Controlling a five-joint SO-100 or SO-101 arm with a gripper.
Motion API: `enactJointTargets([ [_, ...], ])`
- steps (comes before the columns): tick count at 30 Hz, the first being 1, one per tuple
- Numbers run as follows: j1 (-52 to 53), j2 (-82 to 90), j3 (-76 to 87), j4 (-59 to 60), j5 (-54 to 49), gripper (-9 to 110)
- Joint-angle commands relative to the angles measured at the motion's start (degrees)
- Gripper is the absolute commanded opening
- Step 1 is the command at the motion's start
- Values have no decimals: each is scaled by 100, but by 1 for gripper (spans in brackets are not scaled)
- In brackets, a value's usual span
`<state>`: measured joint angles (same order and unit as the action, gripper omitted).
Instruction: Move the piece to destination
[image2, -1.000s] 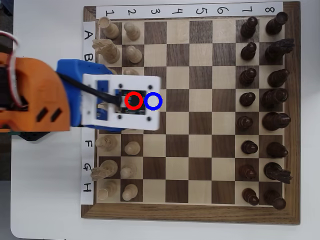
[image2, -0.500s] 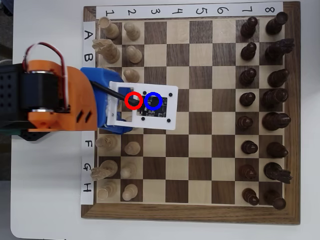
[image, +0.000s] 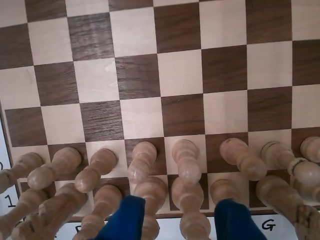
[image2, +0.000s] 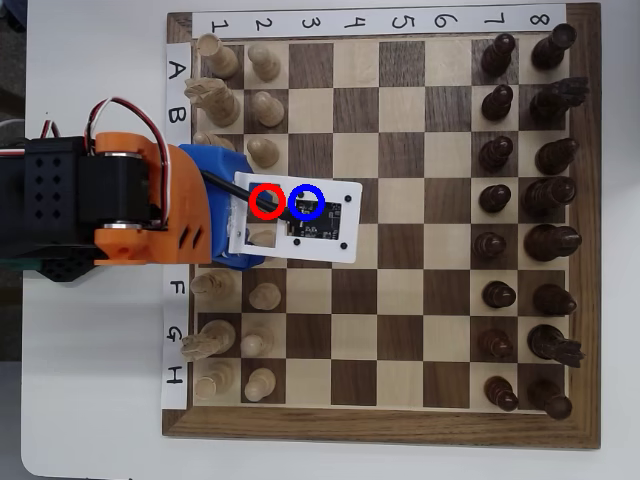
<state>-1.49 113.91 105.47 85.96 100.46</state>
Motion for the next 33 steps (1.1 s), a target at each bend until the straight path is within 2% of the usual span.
enactJointTargets([
  [1, 220, 343, 123, -264, 817, 20],
  [17, -272, 281, 360, -738, 1063, 22],
  [33, -826, 246, 571, -545, 1723, 25],
])
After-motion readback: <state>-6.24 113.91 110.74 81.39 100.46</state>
